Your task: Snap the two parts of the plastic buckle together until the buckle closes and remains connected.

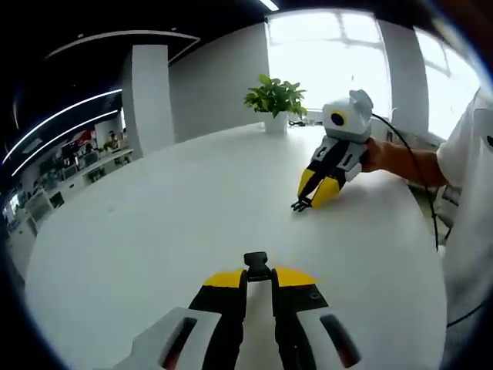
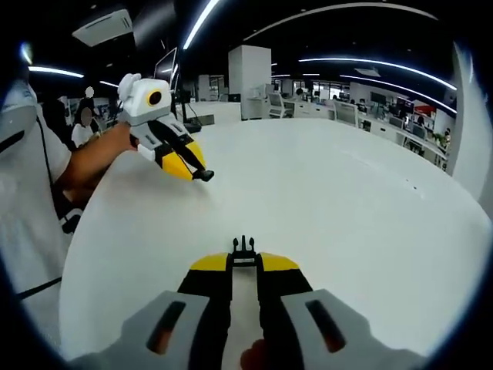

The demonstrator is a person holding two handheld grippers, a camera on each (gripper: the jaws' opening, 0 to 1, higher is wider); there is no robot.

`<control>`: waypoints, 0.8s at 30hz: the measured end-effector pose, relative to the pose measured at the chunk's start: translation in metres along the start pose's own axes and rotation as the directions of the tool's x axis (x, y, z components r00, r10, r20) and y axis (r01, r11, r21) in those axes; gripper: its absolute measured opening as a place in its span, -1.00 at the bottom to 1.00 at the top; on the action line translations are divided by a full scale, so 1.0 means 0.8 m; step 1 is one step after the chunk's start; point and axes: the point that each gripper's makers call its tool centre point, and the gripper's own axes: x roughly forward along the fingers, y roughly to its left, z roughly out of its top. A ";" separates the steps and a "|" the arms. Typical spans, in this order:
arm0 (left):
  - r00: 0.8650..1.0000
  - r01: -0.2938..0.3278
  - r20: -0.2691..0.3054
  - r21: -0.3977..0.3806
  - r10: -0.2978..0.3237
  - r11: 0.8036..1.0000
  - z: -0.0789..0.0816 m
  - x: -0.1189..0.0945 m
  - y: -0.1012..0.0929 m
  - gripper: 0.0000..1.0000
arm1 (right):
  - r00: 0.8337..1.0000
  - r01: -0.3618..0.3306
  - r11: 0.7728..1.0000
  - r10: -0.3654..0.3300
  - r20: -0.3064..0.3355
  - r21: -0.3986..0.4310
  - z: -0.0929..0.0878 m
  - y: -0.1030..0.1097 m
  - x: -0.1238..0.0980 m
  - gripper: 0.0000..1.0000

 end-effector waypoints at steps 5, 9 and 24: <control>0.998 0.062 0.008 0.032 -0.063 0.998 0.001 0.000 -0.015 -0.76 | 1.000 -0.021 1.000 0.021 0.003 -0.011 0.000 0.008 0.001 -0.75; 0.997 0.080 -0.003 0.056 -0.080 0.995 -0.001 0.002 -0.020 -0.76 | 0.999 -0.038 0.999 0.038 0.005 -0.022 -0.002 0.015 0.000 -0.75; 0.978 0.210 -0.024 0.132 -0.209 0.969 -0.007 0.007 -0.045 -0.76 | 0.995 -0.099 0.993 0.098 -0.009 -0.061 -0.005 0.034 -0.001 -0.75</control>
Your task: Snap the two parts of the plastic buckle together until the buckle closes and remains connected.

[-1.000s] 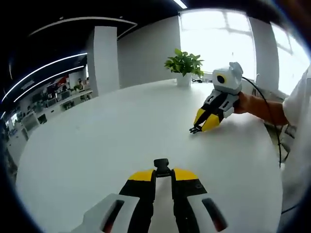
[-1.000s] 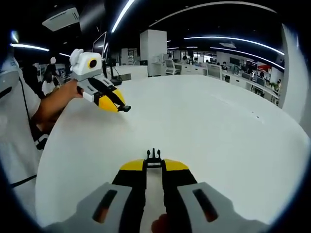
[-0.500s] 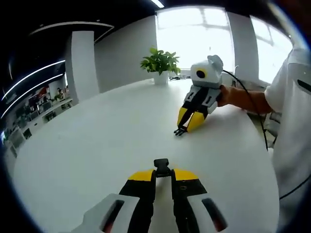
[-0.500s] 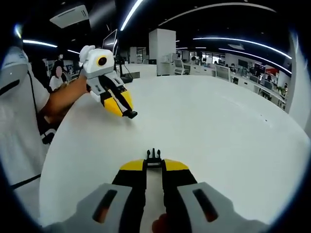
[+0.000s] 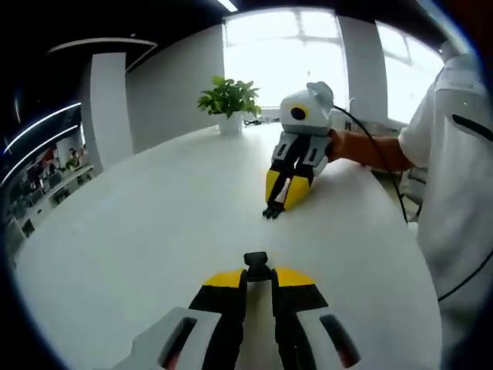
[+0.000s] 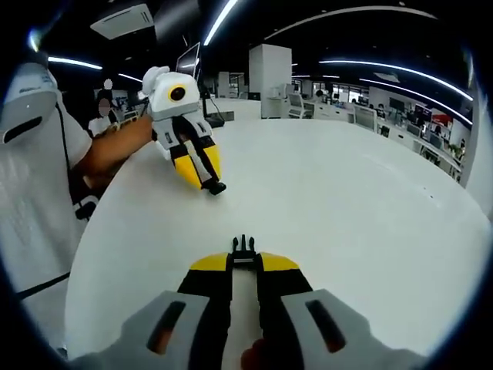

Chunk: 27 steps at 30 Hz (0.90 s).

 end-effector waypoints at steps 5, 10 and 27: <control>0.998 0.062 -0.019 0.026 -0.062 0.998 -0.005 0.003 -0.014 -0.76 | 1.000 -0.020 1.000 0.020 0.001 -0.007 0.001 0.004 0.001 -0.75; 0.995 0.096 -0.018 0.032 -0.095 0.995 -0.005 0.007 -0.020 -0.76 | 1.000 -0.030 0.999 0.030 0.007 -0.014 0.001 0.005 0.002 -0.75; 0.995 0.096 -0.014 0.019 -0.095 0.995 -0.005 0.011 -0.014 -0.72 | 0.999 -0.031 0.999 0.031 0.014 -0.015 0.001 0.005 0.003 -0.75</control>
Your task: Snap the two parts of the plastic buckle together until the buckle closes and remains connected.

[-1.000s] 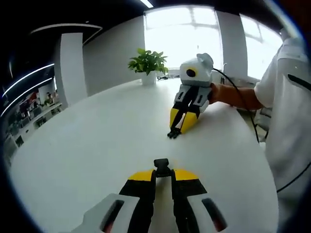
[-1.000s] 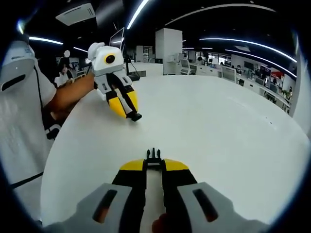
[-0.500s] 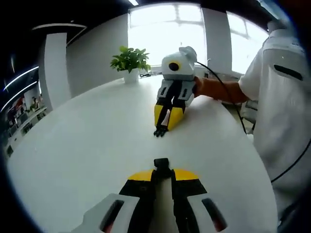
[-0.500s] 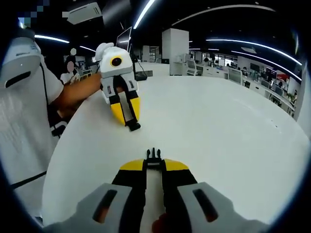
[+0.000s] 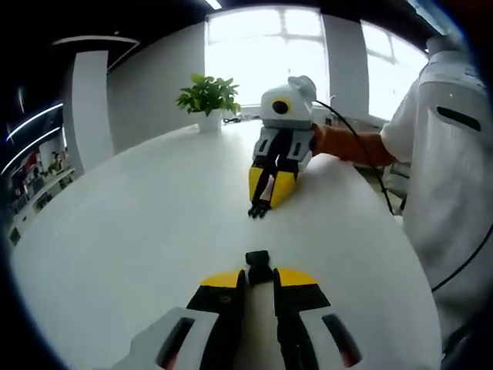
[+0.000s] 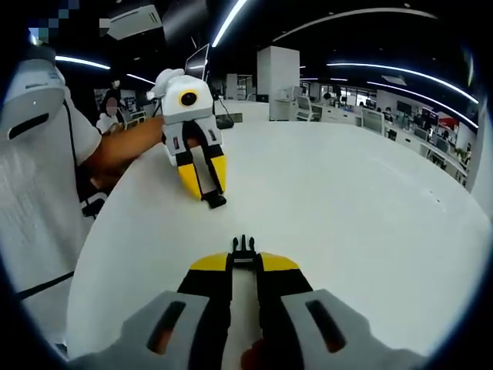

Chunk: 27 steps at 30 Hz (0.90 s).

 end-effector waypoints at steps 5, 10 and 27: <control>1.000 -0.011 0.007 -0.017 0.011 1.000 -0.001 -0.001 0.002 -0.69 | 1.000 0.001 1.000 -0.001 0.002 -0.001 0.000 0.000 0.000 -0.75; 1.000 -0.011 0.012 -0.028 0.011 1.000 -0.001 -0.002 0.001 -0.70 | 1.000 0.002 1.000 -0.002 0.003 -0.001 0.000 0.001 0.000 -0.75; 1.000 -0.013 0.010 -0.010 0.013 1.000 -0.002 -0.005 0.001 -0.73 | 1.000 -0.009 1.000 0.009 0.001 -0.006 0.001 0.005 0.000 -0.75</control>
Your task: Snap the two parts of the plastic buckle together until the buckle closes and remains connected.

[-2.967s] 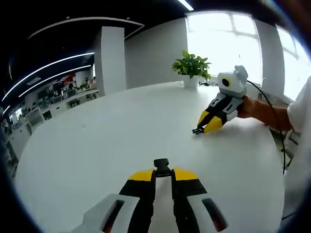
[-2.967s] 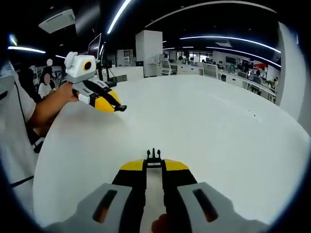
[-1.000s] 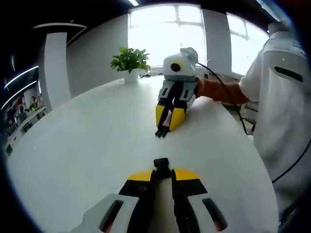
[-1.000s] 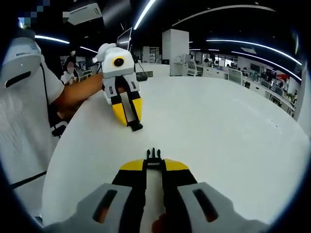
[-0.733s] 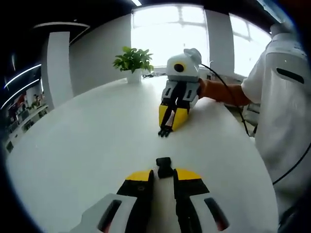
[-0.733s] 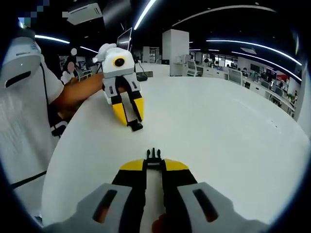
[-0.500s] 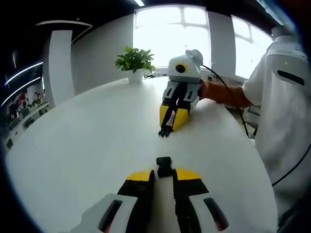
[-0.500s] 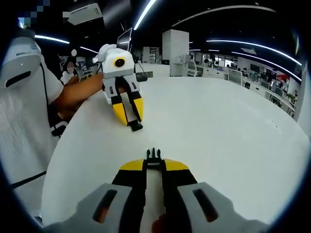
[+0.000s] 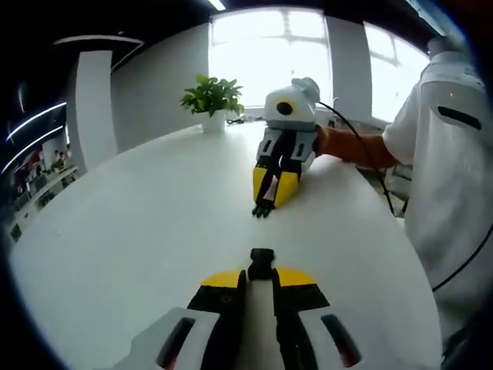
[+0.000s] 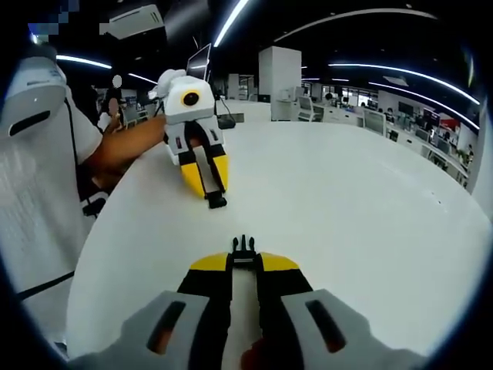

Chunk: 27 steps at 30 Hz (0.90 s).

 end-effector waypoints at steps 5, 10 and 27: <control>1.000 0.007 0.005 -0.008 -0.007 1.000 0.000 0.001 -0.002 -0.75 | 1.000 -0.007 1.000 0.007 0.001 -0.005 0.000 0.001 0.001 -0.75; 1.000 0.017 0.010 -0.006 -0.017 1.000 0.000 0.002 -0.002 -0.75 | 1.000 0.002 1.000 -0.002 0.004 -0.027 0.001 0.000 0.000 -0.75; 0.999 0.047 0.023 0.015 -0.047 0.999 0.005 0.009 -0.001 -0.76 | 0.999 -0.041 0.999 0.042 0.021 -0.026 0.003 0.006 -0.001 -0.75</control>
